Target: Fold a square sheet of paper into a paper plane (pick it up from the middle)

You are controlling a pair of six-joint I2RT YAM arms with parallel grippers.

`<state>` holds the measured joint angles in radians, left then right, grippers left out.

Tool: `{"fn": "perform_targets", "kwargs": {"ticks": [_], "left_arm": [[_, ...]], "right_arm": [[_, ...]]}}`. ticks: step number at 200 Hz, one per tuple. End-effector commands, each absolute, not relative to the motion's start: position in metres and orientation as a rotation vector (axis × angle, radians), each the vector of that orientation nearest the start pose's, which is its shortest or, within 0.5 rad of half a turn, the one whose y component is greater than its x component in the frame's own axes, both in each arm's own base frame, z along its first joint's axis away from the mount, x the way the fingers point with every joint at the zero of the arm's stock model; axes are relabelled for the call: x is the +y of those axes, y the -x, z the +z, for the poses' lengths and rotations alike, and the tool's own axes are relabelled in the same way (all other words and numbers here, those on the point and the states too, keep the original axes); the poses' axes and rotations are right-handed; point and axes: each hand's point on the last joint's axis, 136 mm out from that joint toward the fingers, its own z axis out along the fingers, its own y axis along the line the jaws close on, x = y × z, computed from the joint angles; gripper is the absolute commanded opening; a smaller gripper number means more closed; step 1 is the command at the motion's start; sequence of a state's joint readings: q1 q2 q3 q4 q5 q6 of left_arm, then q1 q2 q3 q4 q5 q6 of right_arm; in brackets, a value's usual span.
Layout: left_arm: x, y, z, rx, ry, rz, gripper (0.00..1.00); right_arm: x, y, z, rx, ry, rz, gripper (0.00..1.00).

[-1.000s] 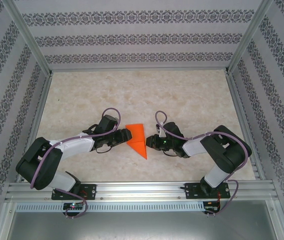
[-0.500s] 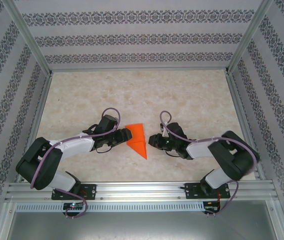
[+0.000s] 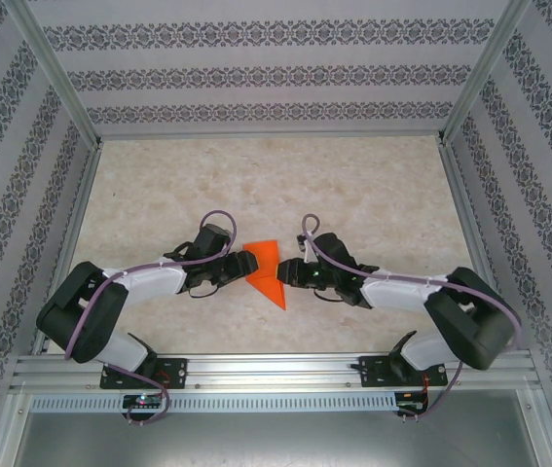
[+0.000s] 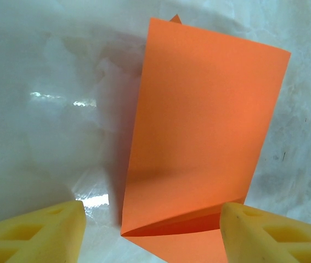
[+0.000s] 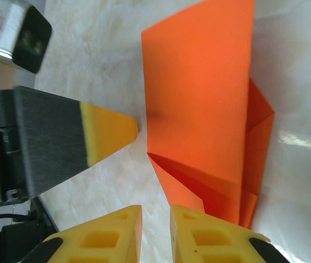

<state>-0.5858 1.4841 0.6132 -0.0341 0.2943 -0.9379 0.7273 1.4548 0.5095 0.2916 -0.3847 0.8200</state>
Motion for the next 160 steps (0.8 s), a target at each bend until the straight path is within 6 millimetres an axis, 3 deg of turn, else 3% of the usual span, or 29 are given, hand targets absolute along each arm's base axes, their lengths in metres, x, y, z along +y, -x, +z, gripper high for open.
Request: {"fn": "perform_targets", "kwargs": {"ticks": [1, 13, 41, 71, 160], "left_arm": [[-0.243, -0.266, 0.047, 2.657, 0.320, -0.980, 0.66], [-0.242, -0.265, 0.047, 2.658, 0.319, -0.977, 0.66], [-0.243, -0.264, 0.048, 2.653, 0.316, -0.986, 0.67], [-0.247, -0.264, 0.047, 2.659, 0.296, -1.013, 0.66], [-0.274, -0.270, 0.060, 2.624, 0.212, -1.190, 0.63]], "right_arm": [[0.309, -0.235, 0.075, 2.455, 0.169, 1.268, 0.20], [0.310, -0.237, 0.068, 2.480, 0.176, 1.240, 0.20], [0.292, -0.241, 0.036, 2.564, 0.107, 1.127, 0.17], [0.280, -0.239, 0.014, 2.601, 0.041, 1.126, 0.17], [0.274, -0.237, -0.005, 2.607, -0.050, 1.155, 0.17]]}}
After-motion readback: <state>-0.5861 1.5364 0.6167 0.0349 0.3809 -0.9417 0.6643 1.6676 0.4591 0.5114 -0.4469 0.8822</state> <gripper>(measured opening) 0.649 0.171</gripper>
